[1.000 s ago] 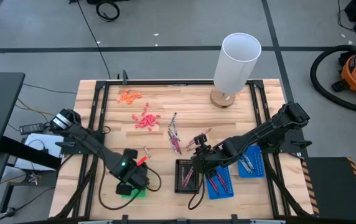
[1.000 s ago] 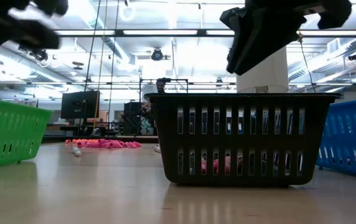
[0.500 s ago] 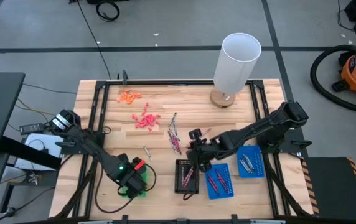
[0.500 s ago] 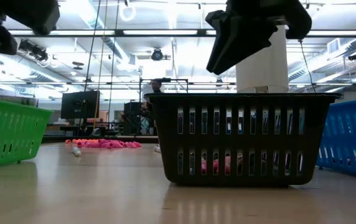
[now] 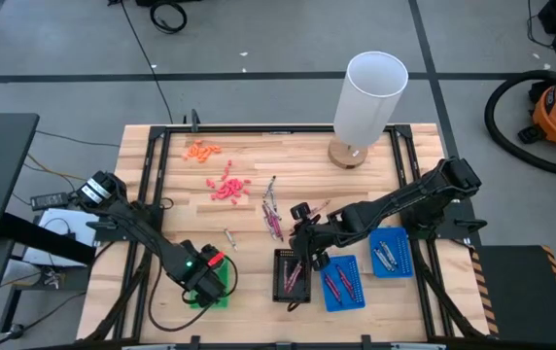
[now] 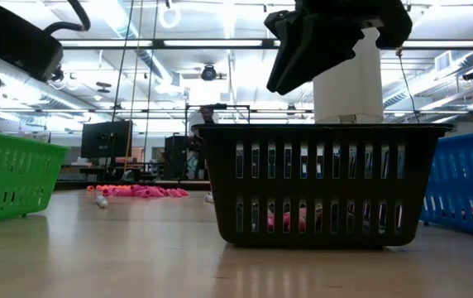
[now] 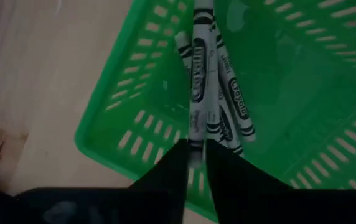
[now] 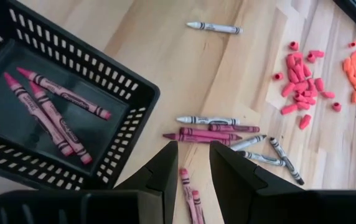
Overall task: Sort crayons
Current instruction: Put the white crayon into the green bin
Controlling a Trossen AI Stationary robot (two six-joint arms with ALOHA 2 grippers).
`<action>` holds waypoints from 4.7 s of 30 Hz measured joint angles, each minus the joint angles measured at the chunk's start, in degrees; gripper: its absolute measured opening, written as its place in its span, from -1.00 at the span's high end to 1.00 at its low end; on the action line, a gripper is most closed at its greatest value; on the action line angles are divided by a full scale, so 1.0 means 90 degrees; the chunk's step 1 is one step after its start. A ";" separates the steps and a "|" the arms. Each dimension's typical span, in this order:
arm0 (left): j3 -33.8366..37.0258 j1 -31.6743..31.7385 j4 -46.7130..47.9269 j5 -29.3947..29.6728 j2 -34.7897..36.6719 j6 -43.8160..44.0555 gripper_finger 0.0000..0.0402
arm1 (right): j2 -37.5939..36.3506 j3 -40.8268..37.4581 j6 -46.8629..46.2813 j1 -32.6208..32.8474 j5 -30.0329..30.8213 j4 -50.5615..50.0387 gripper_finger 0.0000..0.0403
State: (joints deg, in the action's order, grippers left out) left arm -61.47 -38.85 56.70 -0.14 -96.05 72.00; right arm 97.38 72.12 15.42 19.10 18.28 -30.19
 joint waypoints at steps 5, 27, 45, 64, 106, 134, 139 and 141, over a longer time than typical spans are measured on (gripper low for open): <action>-0.0159 0.0055 0.0084 -0.0083 0.0139 -0.0493 0.41 | 0.0000 0.0000 -0.0039 -0.0020 -0.0044 0.0021 0.50; -0.0399 0.1883 -0.0760 0.1613 0.0304 -0.8125 0.36 | -0.0002 0.0000 -0.0578 -0.0013 -0.0049 0.0380 0.50; 0.1165 0.2990 -0.2212 0.1049 0.0299 -1.1136 0.42 | -0.0002 0.0000 -0.1079 0.0072 -0.0049 0.0400 0.50; 0.1054 0.2927 -0.2164 0.0863 0.0301 -1.1095 0.42 | -0.0002 0.0000 -0.1090 0.0082 -0.0049 0.0499 0.50; 0.1022 0.3286 -0.2531 0.0512 -0.0216 -1.0921 0.95 | -0.0002 0.0000 -0.0918 0.0079 -0.0046 0.0640 0.50; -0.1728 0.1057 0.1054 0.2625 -0.0214 -0.7552 0.94 | -0.0002 0.0000 0.1132 -0.0338 -0.0477 0.1198 0.50; -0.1945 0.0623 0.1482 0.2558 -0.0209 -0.6582 0.94 | -0.0002 -0.0001 0.1394 -0.0481 -0.0564 0.1354 0.50; -0.1985 0.0459 0.1501 0.2466 -0.0209 -0.6158 0.94 | -0.0002 -0.0002 0.1457 -0.0542 -0.0615 0.1355 0.50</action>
State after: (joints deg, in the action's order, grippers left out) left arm -79.34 -34.72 70.20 22.05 -97.93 16.58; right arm 97.36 72.10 28.54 14.22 12.74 -17.99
